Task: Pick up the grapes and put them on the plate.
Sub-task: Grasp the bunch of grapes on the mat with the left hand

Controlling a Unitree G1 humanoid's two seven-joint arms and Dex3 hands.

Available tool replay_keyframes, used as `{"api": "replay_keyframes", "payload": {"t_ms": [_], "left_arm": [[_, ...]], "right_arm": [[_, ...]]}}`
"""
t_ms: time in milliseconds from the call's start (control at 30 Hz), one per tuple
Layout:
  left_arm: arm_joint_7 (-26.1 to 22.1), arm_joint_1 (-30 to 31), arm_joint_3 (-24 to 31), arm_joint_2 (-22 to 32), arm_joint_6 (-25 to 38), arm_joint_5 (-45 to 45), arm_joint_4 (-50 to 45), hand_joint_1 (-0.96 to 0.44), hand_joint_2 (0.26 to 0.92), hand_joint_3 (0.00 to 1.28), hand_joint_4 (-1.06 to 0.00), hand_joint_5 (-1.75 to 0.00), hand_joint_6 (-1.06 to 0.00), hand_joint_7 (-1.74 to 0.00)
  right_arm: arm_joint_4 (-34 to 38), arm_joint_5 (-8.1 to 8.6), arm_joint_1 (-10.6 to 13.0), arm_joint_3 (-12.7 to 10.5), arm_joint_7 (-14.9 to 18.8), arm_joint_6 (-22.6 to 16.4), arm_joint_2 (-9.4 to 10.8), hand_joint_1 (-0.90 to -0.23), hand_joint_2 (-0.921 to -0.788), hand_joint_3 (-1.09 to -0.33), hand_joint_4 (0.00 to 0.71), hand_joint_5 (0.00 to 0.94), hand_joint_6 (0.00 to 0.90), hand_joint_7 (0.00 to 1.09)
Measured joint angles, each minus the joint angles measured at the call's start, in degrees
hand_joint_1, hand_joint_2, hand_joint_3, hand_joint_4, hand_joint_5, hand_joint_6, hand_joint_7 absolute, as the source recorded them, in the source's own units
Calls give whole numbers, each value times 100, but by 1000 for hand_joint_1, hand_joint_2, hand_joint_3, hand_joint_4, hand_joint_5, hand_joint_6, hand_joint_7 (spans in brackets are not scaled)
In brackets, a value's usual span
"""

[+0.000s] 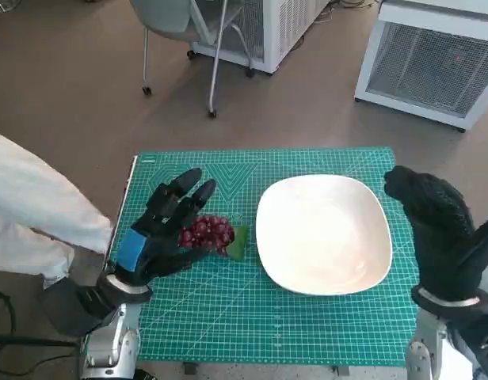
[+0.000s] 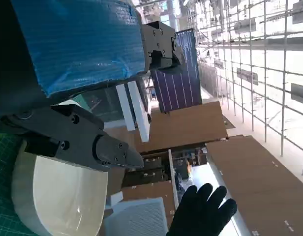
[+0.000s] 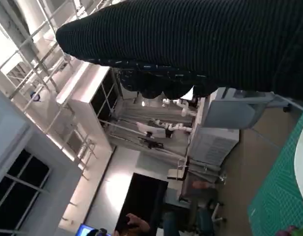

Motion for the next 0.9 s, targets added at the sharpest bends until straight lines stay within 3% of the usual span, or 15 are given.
{"api": "replay_keyframes", "payload": {"t_ms": [900], "left_arm": [[4, 1, -28, 0, -4, 12, 12, -239, 921, 36, -280, -1, -167, -381]], "right_arm": [[-3, 55, 0, -24, 63, -11, -11, -461, -921, -537, 688, 12, 332, 702]]}}
